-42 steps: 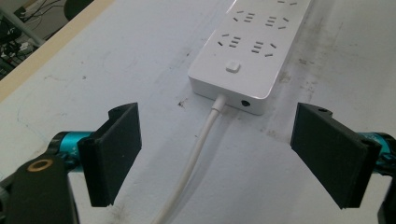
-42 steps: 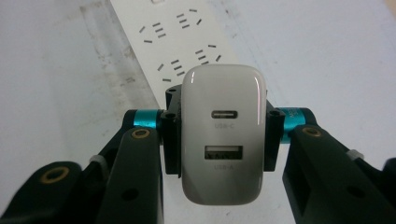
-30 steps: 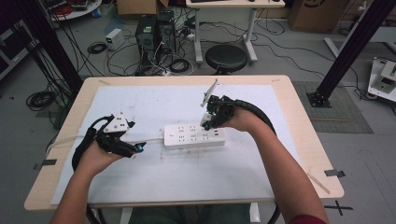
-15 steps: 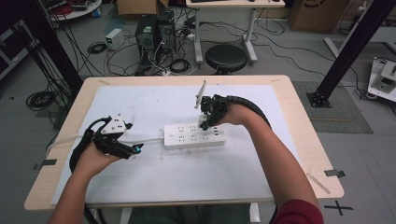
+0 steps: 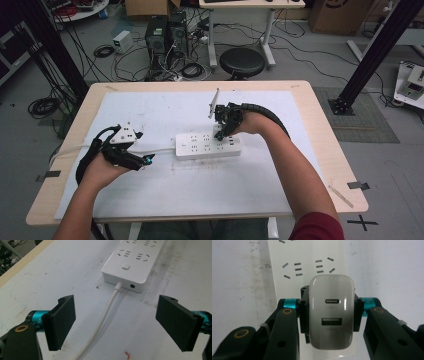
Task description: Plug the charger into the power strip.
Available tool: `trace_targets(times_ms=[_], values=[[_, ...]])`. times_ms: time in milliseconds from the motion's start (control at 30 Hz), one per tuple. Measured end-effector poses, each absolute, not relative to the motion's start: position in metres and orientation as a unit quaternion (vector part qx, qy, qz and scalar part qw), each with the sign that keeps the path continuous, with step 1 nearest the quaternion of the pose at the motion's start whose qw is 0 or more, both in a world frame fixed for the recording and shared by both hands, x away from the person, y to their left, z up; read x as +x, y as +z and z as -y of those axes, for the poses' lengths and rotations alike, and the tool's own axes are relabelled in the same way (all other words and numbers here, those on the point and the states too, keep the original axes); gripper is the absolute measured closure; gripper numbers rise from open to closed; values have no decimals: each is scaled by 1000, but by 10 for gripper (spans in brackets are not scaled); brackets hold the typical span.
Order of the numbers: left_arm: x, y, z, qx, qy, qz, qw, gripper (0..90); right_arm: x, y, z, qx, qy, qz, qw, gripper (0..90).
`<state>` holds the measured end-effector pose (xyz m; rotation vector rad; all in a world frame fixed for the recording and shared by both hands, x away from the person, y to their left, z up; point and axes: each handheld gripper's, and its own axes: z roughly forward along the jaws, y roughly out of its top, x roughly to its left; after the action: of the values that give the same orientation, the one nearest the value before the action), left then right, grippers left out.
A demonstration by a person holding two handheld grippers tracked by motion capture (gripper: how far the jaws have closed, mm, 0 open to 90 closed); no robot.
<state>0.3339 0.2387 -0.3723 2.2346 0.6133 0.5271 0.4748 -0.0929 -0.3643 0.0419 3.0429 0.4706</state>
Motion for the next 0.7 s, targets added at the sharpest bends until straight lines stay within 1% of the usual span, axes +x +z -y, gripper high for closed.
trace_targets(times_ms=[233, 400, 467, 567, 700], values=[[334, -373, -238, 872, 205, -241, 374, 163, 475, -367, 93, -5, 153, -988, 31, 633], [335, -373, -234, 873, 205, -238, 373, 163, 473, -368, 88, -17, 145, -988, 39, 634], [335, -372, -232, 875, 205, -234, 371, 163, 471, -375, 84, -32, 129, -990, 48, 635], [335, -373, -231, 875, 203, -233, 371, 163, 475, -375, 85, -22, 133, -990, 35, 635], [337, -375, -230, 875, 202, -236, 371, 163, 477, -376, 87, -21, 139, -990, 29, 636]])
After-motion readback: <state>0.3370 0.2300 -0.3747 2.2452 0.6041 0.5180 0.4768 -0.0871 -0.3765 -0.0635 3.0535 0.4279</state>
